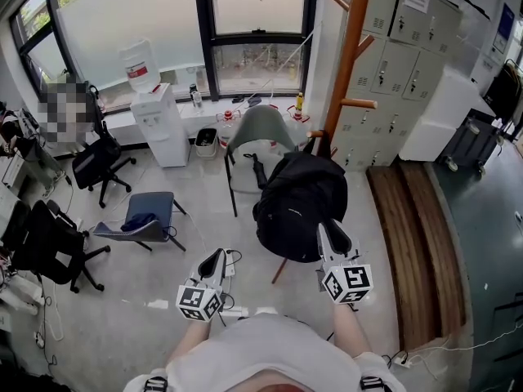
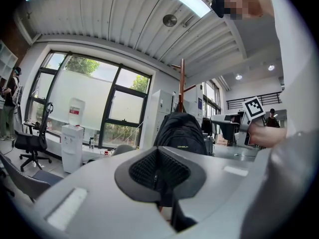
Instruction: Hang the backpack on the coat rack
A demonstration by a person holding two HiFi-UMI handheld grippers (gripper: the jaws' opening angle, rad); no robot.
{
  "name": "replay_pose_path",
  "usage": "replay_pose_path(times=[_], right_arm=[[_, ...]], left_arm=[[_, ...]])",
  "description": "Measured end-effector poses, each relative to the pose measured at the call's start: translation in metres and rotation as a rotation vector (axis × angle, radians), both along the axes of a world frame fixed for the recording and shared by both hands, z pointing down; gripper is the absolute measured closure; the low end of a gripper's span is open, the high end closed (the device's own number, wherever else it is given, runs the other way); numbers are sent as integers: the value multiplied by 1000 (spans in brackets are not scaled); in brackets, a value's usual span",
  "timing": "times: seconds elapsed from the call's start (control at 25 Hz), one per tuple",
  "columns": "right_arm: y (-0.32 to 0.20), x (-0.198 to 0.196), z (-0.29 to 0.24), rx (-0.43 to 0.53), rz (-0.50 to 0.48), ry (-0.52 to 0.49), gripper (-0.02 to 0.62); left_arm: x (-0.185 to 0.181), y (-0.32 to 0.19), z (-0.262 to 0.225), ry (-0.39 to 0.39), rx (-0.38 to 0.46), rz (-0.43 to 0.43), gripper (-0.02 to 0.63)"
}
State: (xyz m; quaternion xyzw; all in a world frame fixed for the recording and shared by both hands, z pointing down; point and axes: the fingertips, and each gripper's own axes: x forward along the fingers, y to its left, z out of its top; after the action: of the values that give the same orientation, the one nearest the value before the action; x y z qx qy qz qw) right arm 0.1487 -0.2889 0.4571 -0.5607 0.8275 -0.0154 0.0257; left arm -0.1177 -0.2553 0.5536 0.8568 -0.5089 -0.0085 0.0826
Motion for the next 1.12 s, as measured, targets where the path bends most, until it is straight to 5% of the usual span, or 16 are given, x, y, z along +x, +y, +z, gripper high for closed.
replay_pose_path(times=[0.2,0.64,1.12], right_arm=[[9,-9,25,-39,-34,-8,586],[18,-51,66,-104,-134,90,588],[18,-59,75,-124,-156,75,588]], left_arm=[[4,1,0,-3,2,5,595],[6,-1,1,-7,6,7,595],[2,-2,5,-6,-3,1,595]])
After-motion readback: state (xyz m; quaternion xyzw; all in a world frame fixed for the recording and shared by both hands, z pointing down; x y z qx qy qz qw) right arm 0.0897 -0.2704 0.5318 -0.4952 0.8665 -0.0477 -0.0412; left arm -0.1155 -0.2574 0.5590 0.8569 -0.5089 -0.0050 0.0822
